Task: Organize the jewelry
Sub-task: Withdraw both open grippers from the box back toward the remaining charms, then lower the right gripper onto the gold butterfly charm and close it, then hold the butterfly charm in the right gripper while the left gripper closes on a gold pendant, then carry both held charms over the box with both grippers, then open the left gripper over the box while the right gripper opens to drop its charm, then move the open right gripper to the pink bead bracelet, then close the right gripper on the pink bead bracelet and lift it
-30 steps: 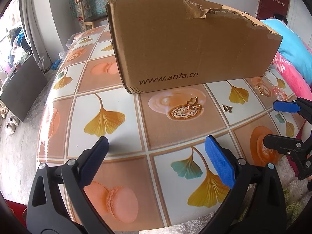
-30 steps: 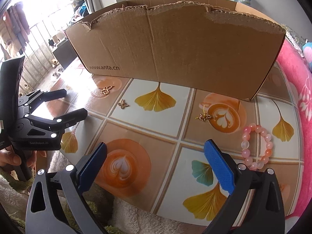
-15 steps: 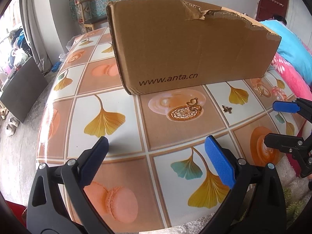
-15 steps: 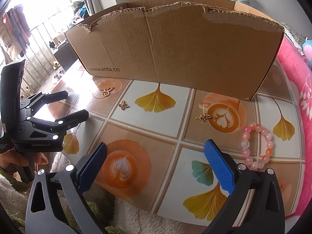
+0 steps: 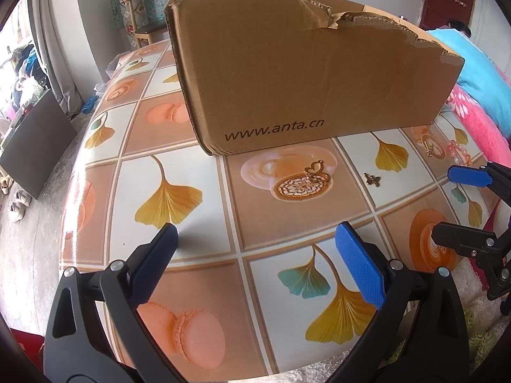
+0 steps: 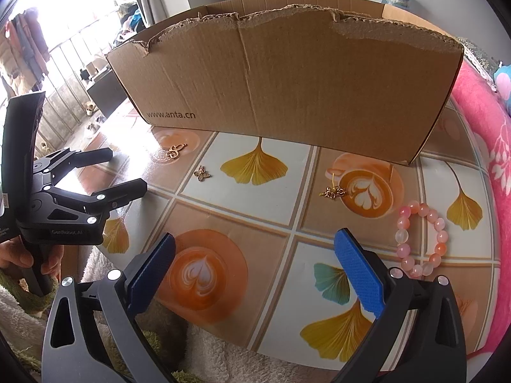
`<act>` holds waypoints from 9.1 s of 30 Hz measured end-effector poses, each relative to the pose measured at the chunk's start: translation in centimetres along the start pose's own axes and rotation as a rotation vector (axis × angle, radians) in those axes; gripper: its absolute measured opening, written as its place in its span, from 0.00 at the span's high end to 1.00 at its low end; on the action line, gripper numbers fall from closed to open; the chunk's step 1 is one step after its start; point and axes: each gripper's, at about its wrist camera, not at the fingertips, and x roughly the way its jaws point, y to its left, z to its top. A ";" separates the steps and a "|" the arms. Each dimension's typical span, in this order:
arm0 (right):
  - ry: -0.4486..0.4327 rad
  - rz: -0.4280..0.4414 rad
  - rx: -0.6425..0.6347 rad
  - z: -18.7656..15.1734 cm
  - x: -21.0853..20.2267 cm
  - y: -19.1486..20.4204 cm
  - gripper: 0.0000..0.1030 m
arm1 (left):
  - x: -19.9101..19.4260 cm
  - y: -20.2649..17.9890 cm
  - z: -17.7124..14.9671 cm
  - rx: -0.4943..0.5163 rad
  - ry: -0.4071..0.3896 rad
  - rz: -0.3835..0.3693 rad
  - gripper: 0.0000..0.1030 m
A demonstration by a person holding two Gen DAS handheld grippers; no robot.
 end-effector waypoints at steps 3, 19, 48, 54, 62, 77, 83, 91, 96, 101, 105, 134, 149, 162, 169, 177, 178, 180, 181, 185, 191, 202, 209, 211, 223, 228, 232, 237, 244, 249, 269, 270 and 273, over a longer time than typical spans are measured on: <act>0.000 0.002 0.003 0.0 0.1 0.0 0.06 | 0.0 0.0 -0.1 -0.007 -0.003 0.006 0.07; -0.014 0.055 0.047 0.2 -0.3 -0.7 0.06 | -0.2 0.1 -0.3 0.011 0.006 -0.006 0.07; 0.005 0.135 -0.181 4.8 3.2 4.3 0.74 | -0.4 1.8 -0.6 -0.035 -0.020 0.036 0.07; 0.012 0.131 -0.245 4.9 3.8 5.1 0.89 | -0.3 1.8 -0.6 -0.032 -0.021 0.039 0.07; 0.015 0.118 -0.247 4.3 3.4 4.9 0.94 | -0.4 1.9 -0.4 -0.027 -0.030 0.029 0.08; 0.003 0.107 -0.097 2.7 2.2 1.4 0.94 | -0.3 -1.4 1.6 0.044 -0.069 -0.101 0.48; -0.009 0.132 -0.066 2.6 2.3 0.5 0.94 | 0.5 -2.2 2.3 0.046 -0.030 -0.116 0.66; -0.021 0.158 -0.049 2.4 2.0 -0.5 0.93 | 0.8 -3.1 3.1 0.038 0.013 -0.073 0.77; -0.028 0.168 -0.043 2.2 1.7 -0.7 0.93 | 0.8 -4.1 3.4 0.057 0.034 -0.048 0.79; -0.034 0.173 -0.038 2.1 1.7 -0.8 0.93 | 0.8 -4.6 3.7 0.062 0.038 -0.032 0.83; -0.037 0.176 -0.035 2.1 1.5 -1.0 0.93 | 0.9 -4.9 4.0 0.060 0.040 -0.026 0.88; -0.072 0.170 -0.045 1.8 -1.5 -1.5 0.93 | -2.9 -3.5 2.8 0.073 -0.019 -0.046 0.88; -0.284 0.171 -0.127 5.7 -10.7 0.3 0.93 | -12.2 -1.8 5.0 0.082 -0.215 -0.097 0.88; -0.120 0.195 -0.104 17.2 -6.4 -3.8 0.93 | -6.6 -0.9 15.3 0.129 -0.137 -0.183 0.88; 0.136 0.149 0.011 20.1 1.4 -7.4 0.93 | 1.1 -0.8 18.2 0.102 0.116 -0.208 0.88; 0.165 0.159 0.095 19.9 2.5 -9.4 0.93 | 3.5 -1.2 18.0 0.112 0.175 -0.153 0.81; 0.159 0.155 0.099 20.1 2.6 -9.6 0.93 | 3.6 -1.0 18.2 0.103 0.173 -0.149 0.77; 0.140 0.155 0.105 20.1 2.1 -9.9 0.92 | 3.6 -0.5 18.1 0.087 0.166 -0.148 0.75; 0.132 0.153 0.111 20.1 1.9 -10.0 0.92 | 3.5 -0.5 18.1 0.086 0.164 -0.147 0.75; 0.101 0.153 0.125 20.0 0.5 -10.5 0.92 | 2.3 -0.1 18.0 0.082 0.132 -0.130 0.70; -0.020 0.168 0.148 19.1 -3.8 -10.5 0.74 | -1.9 0.4 17.8 0.076 0.017 -0.121 0.44; -0.277 0.320 0.130 11.9 -13.6 -7.3 0.27 | -12.7 0.4 12.2 0.065 -0.219 -0.198 0.10; -0.129 0.212 0.185 3.5 -10.9 -5.9 0.13 | -9.9 -1.7 5.7 0.038 -0.087 -0.259 0.08; -0.059 0.108 0.220 1.5 -9.1 -6.2 0.13 | -6.5 -2.2 4.1 -0.012 0.015 -0.239 0.08; 0.103 -0.201 0.200 -1.5 -3.5 -6.9 0.13 | 1.6 -3.0 2.2 -0.081 0.057 0.012 0.08; 0.108 -0.264 0.142 -1.8 -2.6 -6.9 0.08 | 1.7 -3.9 1.7 -0.070 0.016 0.055 0.07; 0.091 -0.216 0.140 -2.0 -3.1 -7.3 0.06 | 1.7 -3.8 1.6 -0.083 0.030 0.063 0.07; 0.004 -0.068 0.238 -1.4 -5.2 -9.4 0.06 | 1.6 -3.8 1.4 -0.080 0.035 0.063 0.07; -0.029 -0.123 0.200 1.0 -5.4 -9.8 0.23 | 1.5 -3.6 2.0 -0.060 0.029 0.052 0.07; -0.026 -0.098 0.186 0.9 -5.1 -8.5 0.40 | 1.7 -3.4 2.2 -0.056 0.036 0.049 0.07; 0.104 -0.186 0.134 1.6 -1.6 -7.6 0.72 | 2.5 -2.8 2.8 -0.060 0.082 0.046 0.07; 0.106 -0.187 0.129 1.6 -1.6 -7.5 0.74 | 2.5 -2.9 2.8 -0.060 0.082 0.046 0.07; 0.111 -0.203 0.104 1.5 -1.5 -6.9 0.75 | 2.5 -2.9 2.8 -0.060 0.082 0.046 0.07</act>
